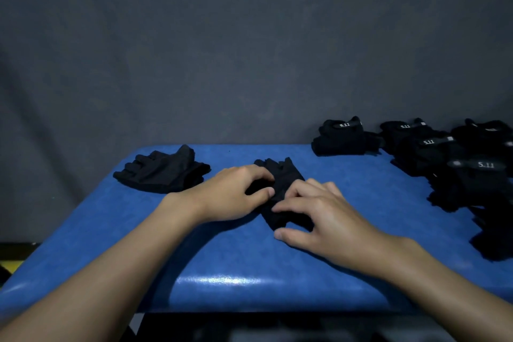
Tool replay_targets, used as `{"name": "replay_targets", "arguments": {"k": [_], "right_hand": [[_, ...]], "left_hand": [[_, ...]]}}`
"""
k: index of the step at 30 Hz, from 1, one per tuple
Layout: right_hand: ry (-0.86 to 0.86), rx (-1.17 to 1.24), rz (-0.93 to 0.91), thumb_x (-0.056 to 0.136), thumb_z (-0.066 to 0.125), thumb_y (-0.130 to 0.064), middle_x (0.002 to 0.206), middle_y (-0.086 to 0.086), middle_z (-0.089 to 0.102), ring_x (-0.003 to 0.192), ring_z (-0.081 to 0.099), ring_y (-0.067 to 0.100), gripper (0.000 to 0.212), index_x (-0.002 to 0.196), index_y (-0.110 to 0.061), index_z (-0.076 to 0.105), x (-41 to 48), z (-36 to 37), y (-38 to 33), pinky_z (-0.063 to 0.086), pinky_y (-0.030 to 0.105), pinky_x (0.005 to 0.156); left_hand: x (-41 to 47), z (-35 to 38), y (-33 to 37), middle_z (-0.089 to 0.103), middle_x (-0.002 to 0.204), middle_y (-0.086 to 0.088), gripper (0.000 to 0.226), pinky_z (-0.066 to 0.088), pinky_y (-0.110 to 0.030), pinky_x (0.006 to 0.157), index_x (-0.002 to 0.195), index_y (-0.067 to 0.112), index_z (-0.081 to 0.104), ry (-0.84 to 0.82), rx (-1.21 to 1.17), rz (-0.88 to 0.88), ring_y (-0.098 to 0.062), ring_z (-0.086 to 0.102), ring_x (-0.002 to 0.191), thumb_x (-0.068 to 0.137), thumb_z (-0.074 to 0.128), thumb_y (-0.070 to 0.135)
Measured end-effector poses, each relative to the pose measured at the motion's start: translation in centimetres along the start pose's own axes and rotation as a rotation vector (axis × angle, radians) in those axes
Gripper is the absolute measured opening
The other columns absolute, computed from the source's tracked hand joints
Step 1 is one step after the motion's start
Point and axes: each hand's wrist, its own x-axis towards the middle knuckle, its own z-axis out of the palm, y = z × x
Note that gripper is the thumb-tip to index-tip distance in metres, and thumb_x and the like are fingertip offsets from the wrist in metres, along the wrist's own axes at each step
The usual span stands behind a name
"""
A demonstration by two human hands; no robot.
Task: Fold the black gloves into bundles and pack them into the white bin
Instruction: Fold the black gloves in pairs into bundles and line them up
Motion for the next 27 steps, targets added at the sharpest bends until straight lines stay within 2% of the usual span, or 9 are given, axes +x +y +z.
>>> {"name": "replay_targets", "arguments": {"k": [3,7,11,15,18,21,24,27], "right_hand": [[0.049,0.018,-0.002,0.079,0.047,-0.061,0.09,-0.02,0.046,0.089,0.041,0.0,0.041,0.099,-0.035,0.071,0.4,0.5,0.0,0.03,0.023,0.088],[0.094,0.066,-0.037,0.084,0.054,-0.043,0.091,-0.019,0.052,0.087,0.047,0.004,0.02,0.084,-0.031,0.071,0.6,1.0,0.2,0.033,0.027,0.084],[0.111,0.238,-0.061,0.082,0.057,-0.036,0.086,-0.019,0.059,0.085,0.054,0.01,0.019,0.077,-0.024,0.07,0.8,1.3,0.3,0.045,0.036,0.079],[0.088,0.319,-0.071,0.083,0.067,-0.03,0.085,-0.015,0.064,0.086,0.058,0.011,0.012,0.079,-0.02,0.073,0.8,0.9,0.2,0.047,0.026,0.079],[0.126,0.4,0.001,0.084,0.069,-0.03,0.091,-0.013,0.066,0.093,0.062,0.009,0.008,0.087,-0.024,0.072,1.2,-0.1,0.4,0.046,0.02,0.084],[0.205,0.375,0.128,0.09,0.064,-0.029,0.106,-0.015,0.066,0.104,0.059,0.0,0.023,0.113,-0.027,0.064,1.9,-0.7,2.1,0.044,0.022,0.092],[0.082,0.4,0.218,0.09,0.062,-0.035,0.127,-0.016,0.06,0.121,0.051,-0.004,0.045,0.132,-0.029,0.05,2.5,-0.6,3.9,0.04,0.028,0.107],[-0.081,0.307,0.233,0.089,0.061,-0.045,0.139,-0.013,0.052,0.128,0.047,0.001,0.057,0.141,-0.029,0.042,2.5,-0.7,4.8,0.037,0.032,0.111]], "left_hand": [[0.2,0.2,-0.3,0.056,0.136,0.019,0.039,0.037,-0.021,0.105,0.136,0.03,0.054,-0.009,0.002,0.011,-0.003,0.049,0.128,0.099,0.053,0.043],[0.4,0.3,-0.6,0.056,0.136,0.018,0.039,0.037,-0.022,0.106,0.136,0.028,0.055,-0.005,0.015,0.035,-0.004,0.049,0.127,0.1,0.051,0.043],[0.5,0.2,-0.7,0.056,0.136,0.015,0.042,0.039,-0.029,0.107,0.135,0.026,0.055,-0.01,0.058,0.063,-0.008,0.05,0.126,0.099,0.052,0.045],[0.6,0.2,-0.6,0.056,0.135,0.014,0.04,0.039,-0.026,0.106,0.133,0.023,0.058,-0.011,0.07,0.096,-0.006,0.051,0.125,0.098,0.054,0.043],[0.4,0.0,-0.9,0.056,0.133,0.013,0.035,0.036,-0.019,0.106,0.128,0.023,0.062,0.059,0.011,0.114,-0.004,0.049,0.125,0.097,0.056,0.039],[0.1,-0.7,-0.9,0.055,0.123,0.016,0.049,0.042,-0.034,0.104,0.126,0.028,0.06,0.124,0.074,0.09,-0.008,0.051,0.118,0.089,0.048,0.058],[-0.4,-1.0,-0.5,0.052,0.125,0.016,0.065,0.042,-0.035,0.101,0.136,0.031,0.049,0.033,0.178,0.014,-0.012,0.052,0.113,0.084,0.048,0.071],[-0.6,-0.8,-0.6,0.052,0.133,0.014,0.077,0.038,-0.032,0.101,0.143,0.031,0.039,-0.036,0.243,-0.011,-0.015,0.052,0.119,0.081,0.05,0.075]]}}
